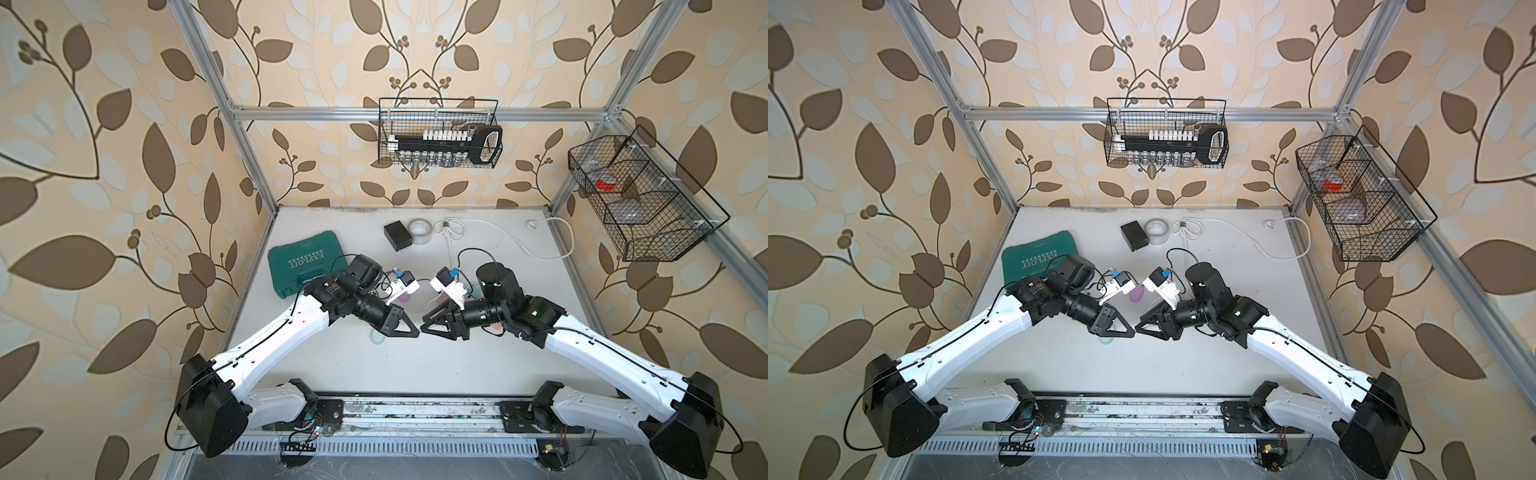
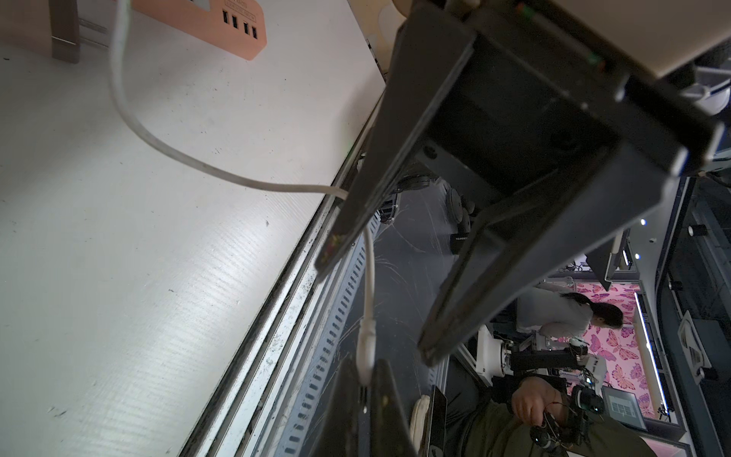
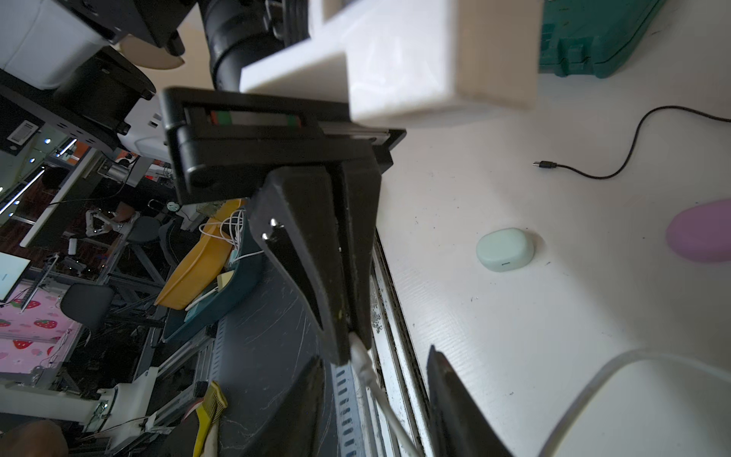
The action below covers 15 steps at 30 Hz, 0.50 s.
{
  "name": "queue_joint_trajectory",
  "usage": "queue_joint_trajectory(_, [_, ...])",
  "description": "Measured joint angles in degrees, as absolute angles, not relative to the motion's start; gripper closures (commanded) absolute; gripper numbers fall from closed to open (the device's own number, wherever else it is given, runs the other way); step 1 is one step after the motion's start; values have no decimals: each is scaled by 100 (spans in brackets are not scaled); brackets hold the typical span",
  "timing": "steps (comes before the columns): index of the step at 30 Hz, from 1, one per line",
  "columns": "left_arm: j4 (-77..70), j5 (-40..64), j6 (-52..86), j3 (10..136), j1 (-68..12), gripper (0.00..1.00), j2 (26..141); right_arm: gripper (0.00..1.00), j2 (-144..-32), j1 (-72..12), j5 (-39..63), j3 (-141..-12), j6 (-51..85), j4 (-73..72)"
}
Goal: Charge the bluetooth headset
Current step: Adjust the charging cable.
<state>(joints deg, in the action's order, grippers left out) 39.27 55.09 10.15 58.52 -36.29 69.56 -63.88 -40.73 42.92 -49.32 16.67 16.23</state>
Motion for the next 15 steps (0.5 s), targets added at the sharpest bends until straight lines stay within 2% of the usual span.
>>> queue_joint_trajectory(10, [3918, 5507, 1015, 5852, -3629, 100, 6963, 61, -6486, -4073, 4584, -4932, 1658, 1562])
queue_joint_trajectory(15, [3903, 5502, 1017, 5852, -3629, 100, 6963, 56, -6543, -4073, 4635, -4932, 1584, 1592])
